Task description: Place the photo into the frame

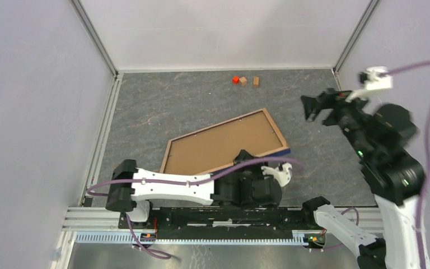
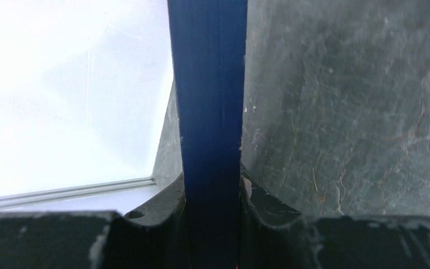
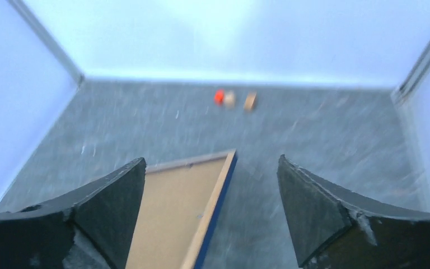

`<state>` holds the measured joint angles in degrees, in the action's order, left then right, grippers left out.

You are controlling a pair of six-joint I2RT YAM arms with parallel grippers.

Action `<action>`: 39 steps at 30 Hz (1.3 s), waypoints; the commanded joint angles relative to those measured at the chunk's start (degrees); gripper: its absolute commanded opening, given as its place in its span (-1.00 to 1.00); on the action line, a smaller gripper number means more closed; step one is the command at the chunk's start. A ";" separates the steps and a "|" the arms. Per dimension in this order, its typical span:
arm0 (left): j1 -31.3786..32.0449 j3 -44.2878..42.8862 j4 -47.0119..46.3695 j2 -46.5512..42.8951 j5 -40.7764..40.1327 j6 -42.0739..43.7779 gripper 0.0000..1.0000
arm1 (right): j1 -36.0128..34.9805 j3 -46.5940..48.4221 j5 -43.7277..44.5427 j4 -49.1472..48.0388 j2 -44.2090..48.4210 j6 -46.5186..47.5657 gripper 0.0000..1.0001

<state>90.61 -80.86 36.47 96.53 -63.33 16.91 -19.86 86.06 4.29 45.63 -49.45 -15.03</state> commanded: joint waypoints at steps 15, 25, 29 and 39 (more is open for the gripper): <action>-70.76 -26.58 11.25 -17.82 71.04 -38.78 -0.96 | -0.01 -4.63 5.77 -5.76 6.54 1.44 0.96; -109.88 -1.17 -7.99 -19.98 98.09 -52.40 -0.95 | -0.01 -8.46 2.43 -6.88 5.65 0.38 0.96; -116.84 -0.06 -2.50 -16.03 97.67 -46.73 -0.95 | 0.00 -10.73 1.44 -7.70 5.60 0.09 0.96; -119.87 10.01 -2.70 -15.29 84.86 -41.69 -0.75 | 0.05 -11.41 -1.52 -8.14 4.69 -0.20 0.96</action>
<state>-29.50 -73.71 35.24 82.43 27.55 -29.65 -19.86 74.00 4.32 39.62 -44.82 -15.16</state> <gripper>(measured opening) 0.321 0.982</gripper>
